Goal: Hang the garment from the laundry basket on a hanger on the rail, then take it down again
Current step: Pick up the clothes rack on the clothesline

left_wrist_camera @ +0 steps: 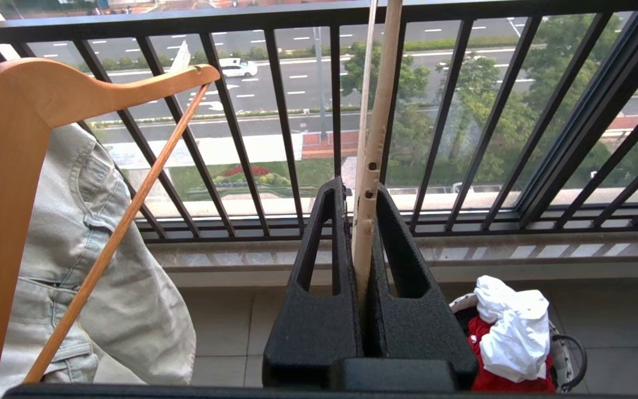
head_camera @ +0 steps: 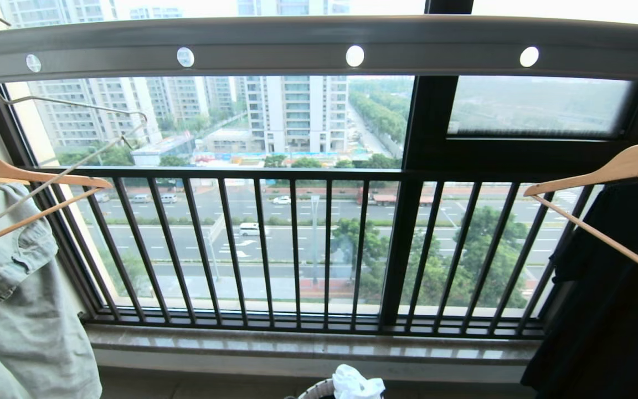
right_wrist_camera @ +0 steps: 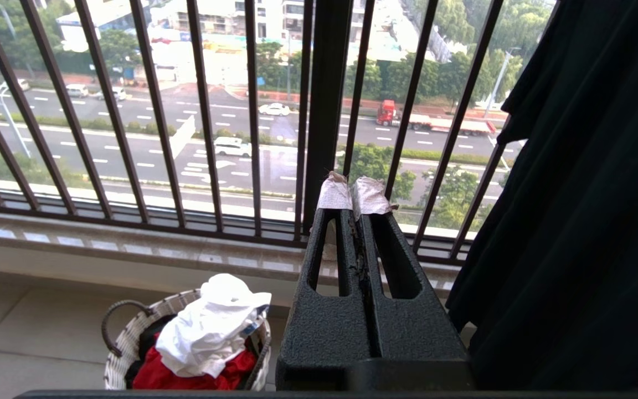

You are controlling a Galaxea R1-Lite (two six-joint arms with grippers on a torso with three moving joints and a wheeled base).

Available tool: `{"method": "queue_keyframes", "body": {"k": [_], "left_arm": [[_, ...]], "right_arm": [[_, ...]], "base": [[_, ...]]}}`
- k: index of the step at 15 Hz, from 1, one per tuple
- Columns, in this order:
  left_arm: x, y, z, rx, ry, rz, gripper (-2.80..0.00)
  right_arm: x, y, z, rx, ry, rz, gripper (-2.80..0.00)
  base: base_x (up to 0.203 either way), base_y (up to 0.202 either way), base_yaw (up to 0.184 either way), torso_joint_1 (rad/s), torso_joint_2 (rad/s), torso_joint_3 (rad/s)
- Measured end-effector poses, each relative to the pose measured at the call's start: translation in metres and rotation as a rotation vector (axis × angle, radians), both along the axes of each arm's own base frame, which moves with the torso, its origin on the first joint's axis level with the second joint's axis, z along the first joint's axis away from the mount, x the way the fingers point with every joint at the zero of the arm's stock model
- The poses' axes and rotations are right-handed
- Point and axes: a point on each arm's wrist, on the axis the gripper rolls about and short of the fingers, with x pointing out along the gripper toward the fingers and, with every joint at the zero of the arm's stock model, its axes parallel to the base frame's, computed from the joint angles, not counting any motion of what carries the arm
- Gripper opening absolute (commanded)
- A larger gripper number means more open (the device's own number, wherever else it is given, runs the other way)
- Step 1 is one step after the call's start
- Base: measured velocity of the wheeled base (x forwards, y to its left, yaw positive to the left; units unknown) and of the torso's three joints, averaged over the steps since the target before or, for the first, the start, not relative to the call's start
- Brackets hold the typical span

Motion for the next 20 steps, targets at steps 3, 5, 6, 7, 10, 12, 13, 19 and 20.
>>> {"method": "queue_keyframes", "body": {"k": [3,5,6,7,10,12,13,19,20], "left_arm": [[-0.008,-0.004,0.004,0.009,-0.020,-0.001,-2.80],[-0.015,-0.008,0.005,0.013,-0.031,-0.011,-2.80],[-0.018,-0.012,0.006,0.012,-0.037,-0.032,-2.80],[-0.022,-0.016,0.006,0.009,-0.045,-0.068,-2.80],[-0.033,-0.034,0.004,-0.011,-0.034,-0.180,-2.80],[-0.037,-0.049,0.001,-0.026,-0.009,-0.281,-2.80],[-0.039,-0.058,-0.001,-0.036,0.012,-0.345,-2.80],[-0.051,-0.108,-0.024,-0.068,0.165,-0.745,-2.80],[-0.052,-0.114,-0.030,-0.072,0.190,-0.803,-2.80]], "right_arm": [[0.000,0.000,0.000,0.000,0.000,0.000,-2.80],[0.000,0.000,0.000,0.000,0.000,0.000,-2.80],[0.000,0.000,0.000,0.000,0.000,0.000,-2.80],[0.000,0.000,0.000,0.000,0.000,0.000,-2.80],[0.000,0.000,0.000,0.000,0.000,0.000,-2.80],[0.000,0.000,0.000,0.000,0.000,0.000,-2.80],[0.000,0.000,0.000,0.000,0.000,0.000,-2.80],[0.000,0.000,0.000,0.000,0.000,0.000,-2.80],[0.000,0.000,0.000,0.000,0.000,0.000,-2.80]], "base": [[0.000,0.000,0.000,0.000,0.00,0.000],[0.000,0.000,0.000,0.000,0.00,0.000],[0.000,0.000,0.000,0.000,0.00,0.000],[0.000,0.000,0.000,0.000,0.00,0.000],[0.000,0.000,0.000,0.000,0.00,0.000],[0.000,0.000,0.000,0.000,0.00,0.000],[0.000,0.000,0.000,0.000,0.00,0.000],[0.000,0.000,0.000,0.000,0.00,0.000],[0.000,0.000,0.000,0.000,0.00,0.000]]}}
